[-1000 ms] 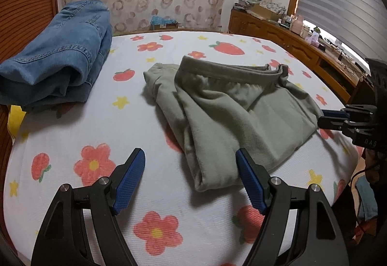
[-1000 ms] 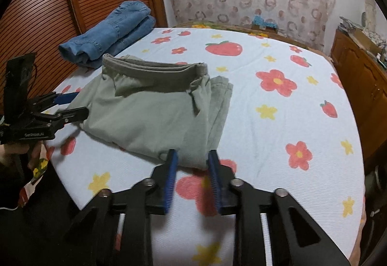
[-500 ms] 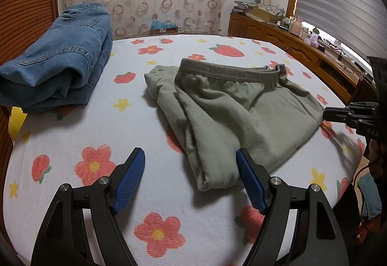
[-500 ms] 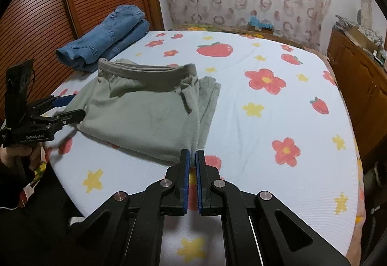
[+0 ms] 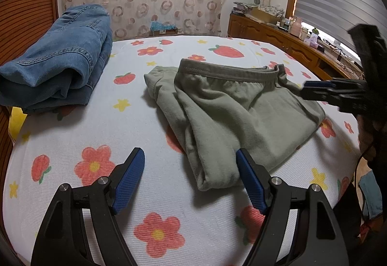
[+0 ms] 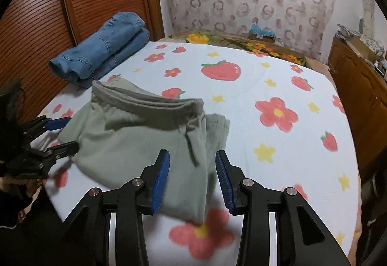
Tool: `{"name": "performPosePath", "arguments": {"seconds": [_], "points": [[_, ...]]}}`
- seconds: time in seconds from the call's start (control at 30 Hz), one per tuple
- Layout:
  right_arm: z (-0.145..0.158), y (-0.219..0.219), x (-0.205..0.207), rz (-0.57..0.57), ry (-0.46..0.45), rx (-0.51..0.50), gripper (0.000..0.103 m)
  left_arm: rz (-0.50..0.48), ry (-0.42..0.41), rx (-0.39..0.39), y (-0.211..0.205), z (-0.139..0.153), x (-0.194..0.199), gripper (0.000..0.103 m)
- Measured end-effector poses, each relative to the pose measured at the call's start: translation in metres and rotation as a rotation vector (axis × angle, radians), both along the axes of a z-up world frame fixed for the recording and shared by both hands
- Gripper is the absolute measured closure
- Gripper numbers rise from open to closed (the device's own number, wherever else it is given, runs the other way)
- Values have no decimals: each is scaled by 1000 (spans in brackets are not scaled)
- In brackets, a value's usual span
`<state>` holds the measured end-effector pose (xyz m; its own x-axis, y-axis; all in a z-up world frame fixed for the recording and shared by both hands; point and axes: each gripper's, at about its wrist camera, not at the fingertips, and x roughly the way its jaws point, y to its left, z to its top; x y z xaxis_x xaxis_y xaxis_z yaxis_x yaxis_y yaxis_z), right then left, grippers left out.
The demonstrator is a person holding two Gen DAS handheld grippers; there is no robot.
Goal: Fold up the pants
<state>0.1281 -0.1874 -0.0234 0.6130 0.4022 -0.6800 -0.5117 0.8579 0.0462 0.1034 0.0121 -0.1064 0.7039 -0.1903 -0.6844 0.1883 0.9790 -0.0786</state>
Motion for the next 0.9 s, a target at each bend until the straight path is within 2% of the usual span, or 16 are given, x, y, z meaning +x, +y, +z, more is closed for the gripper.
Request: {"name": "performPosePath", "arguments": {"seconds": [0.13, 0.27, 0.33, 0.47, 0.77, 0.9], "points": [[0, 10, 13, 26, 6, -43, 62, 0, -1, 0, 0, 0, 1, 25], [8, 16, 21, 45, -28, -67, 62, 1, -2, 2, 0, 0, 1, 24], [10, 19, 25, 59, -51, -61, 62, 2, -4, 2, 0, 0, 0, 24], [3, 20, 34, 74, -21, -31, 62, -2, -4, 2, -1, 0, 0, 24], [-14, 13, 57, -58, 53, -5, 62, -2, -4, 2, -1, 0, 0, 24], [-17, 12, 58, -57, 59, 12, 62, -1, -4, 2, -1, 0, 0, 24]]}}
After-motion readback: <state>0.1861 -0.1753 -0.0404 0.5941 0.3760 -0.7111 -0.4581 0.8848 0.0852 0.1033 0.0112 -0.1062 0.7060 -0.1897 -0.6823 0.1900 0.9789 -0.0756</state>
